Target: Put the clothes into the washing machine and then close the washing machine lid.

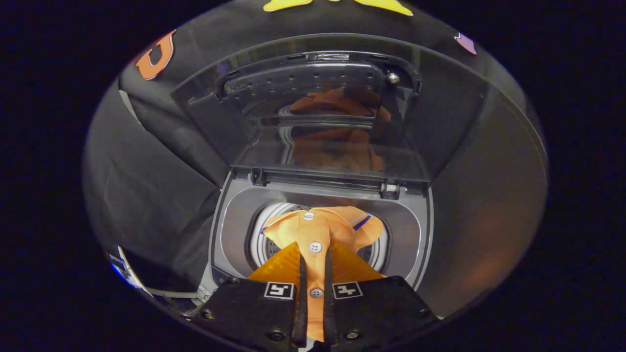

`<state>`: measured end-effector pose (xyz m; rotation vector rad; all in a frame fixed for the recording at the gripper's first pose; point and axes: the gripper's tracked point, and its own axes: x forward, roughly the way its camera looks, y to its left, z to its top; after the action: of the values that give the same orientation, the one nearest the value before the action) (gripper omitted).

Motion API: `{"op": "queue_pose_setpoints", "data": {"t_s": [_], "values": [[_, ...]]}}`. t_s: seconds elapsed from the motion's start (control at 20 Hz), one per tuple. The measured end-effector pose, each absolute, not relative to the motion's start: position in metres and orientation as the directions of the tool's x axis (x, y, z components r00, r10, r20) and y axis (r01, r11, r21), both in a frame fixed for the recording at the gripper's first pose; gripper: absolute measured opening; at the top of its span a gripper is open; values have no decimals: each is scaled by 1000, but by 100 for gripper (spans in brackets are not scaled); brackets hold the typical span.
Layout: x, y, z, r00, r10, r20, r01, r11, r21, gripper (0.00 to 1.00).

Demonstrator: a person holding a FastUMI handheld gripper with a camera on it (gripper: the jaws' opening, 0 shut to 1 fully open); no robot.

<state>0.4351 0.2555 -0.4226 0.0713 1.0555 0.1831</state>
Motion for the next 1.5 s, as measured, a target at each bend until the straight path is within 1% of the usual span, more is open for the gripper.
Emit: {"op": "queue_pose_setpoints", "data": {"t_s": [0.15,0.4,0.5,0.85,1.5], "values": [[436,253,-424,480,179,-859,-130,983,132,22],[439,257,-403,554,162,-817,-145,985,97,78],[438,255,-400,566,149,-811,-146,986,79,80],[432,253,-394,583,146,-799,-150,986,70,80],[423,243,-352,676,120,-727,-153,988,21,80]]}}
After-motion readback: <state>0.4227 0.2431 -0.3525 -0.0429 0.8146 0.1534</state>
